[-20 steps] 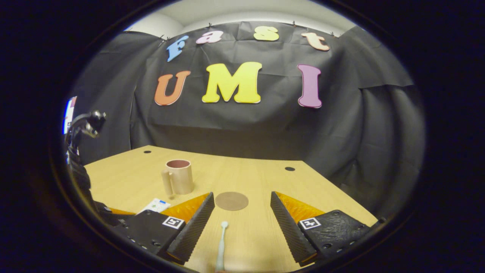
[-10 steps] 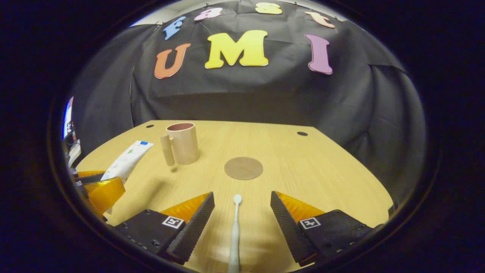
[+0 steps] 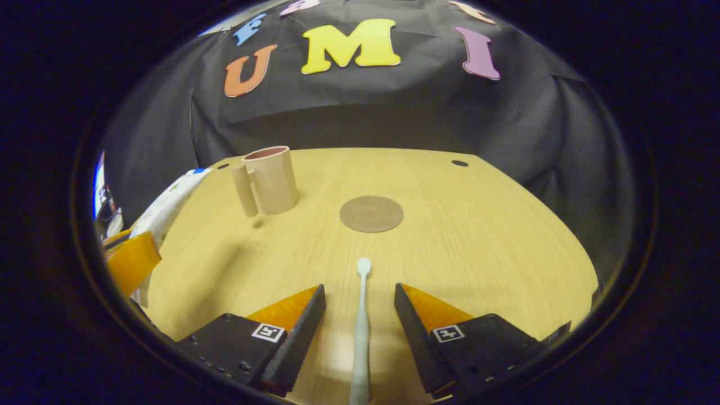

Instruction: Put the toothbrush and toothpaste on the desktop into the cup, then pick up the cup and place it on the coaster on the desktop.

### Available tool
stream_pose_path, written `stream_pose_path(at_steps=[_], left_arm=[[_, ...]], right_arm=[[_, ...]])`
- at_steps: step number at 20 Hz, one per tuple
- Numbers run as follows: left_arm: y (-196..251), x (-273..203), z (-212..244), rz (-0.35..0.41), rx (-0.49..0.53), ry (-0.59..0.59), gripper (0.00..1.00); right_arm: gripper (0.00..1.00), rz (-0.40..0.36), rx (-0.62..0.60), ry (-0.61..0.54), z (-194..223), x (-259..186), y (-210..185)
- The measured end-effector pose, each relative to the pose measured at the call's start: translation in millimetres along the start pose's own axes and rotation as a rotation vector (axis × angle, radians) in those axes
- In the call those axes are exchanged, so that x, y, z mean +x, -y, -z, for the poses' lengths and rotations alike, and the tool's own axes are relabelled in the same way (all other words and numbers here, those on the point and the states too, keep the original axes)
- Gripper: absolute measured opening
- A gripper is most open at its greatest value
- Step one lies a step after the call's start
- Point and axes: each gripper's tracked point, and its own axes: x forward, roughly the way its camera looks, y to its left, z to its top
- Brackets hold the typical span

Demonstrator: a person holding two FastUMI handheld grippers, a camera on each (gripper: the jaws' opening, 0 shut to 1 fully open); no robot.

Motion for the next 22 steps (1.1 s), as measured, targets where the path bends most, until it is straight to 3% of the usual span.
stream_pose_path(at_steps=[1,2,3,5,8,9,10,14,15,16,22], left_arm=[[0.2,-1.2,-0.6,0.003,0.000,-0.001,0.41],[0.8,-1.2,-1.0,0.004,0.004,-0.001,0.46],[0.4,-0.5,-0.2,0.006,0.005,-0.002,0.41],[0.2,0.4,1.6,0.009,0.001,-0.007,0.41],[-2.1,1.1,3.3,0.001,0.001,-0.014,0.41],[-3.6,1.1,3.9,-0.010,0.004,-0.014,0.46],[-5.2,1.4,3.5,-0.023,0.011,-0.009,0.41],[-11.1,4.0,3.5,-0.041,0.013,-0.006,0.41],[-12.3,5.0,2.1,-0.043,0.013,-0.003,0.41],[-14.4,5.4,1.7,-0.048,0.013,-0.003,0.41],[-19.3,4.5,-0.3,-0.054,-0.005,-0.006,0.41]], right_arm=[[0.82,0.003,0.002,0.001,-0.8,-1.8,0.7],[0.76,0.002,0.001,-0.006,1.2,-1.7,0.3],[0.78,-0.002,-0.011,-0.010,0.9,-1.5,-1.0],[0.70,-0.009,0.003,-0.019,0.1,-3.4,0.6],[0.35,-0.035,0.010,-0.021,0.7,-2.7,-2.4],[0.25,-0.043,0.024,-0.029,1.4,-3.5,-3.5],[0.08,-0.051,0.005,-0.021,1.4,-2.8,-3.8],[0.08,-0.123,0.020,-0.016,1.6,-3.4,-11.2],[0.08,-0.118,0.021,-0.010,-0.5,-5.0,-9.9],[0.00,-0.124,0.022,0.013,-5.0,-8.5,-8.9],[0.00,-0.155,-0.014,0.129,-26.3,-34.8,-24.9]])
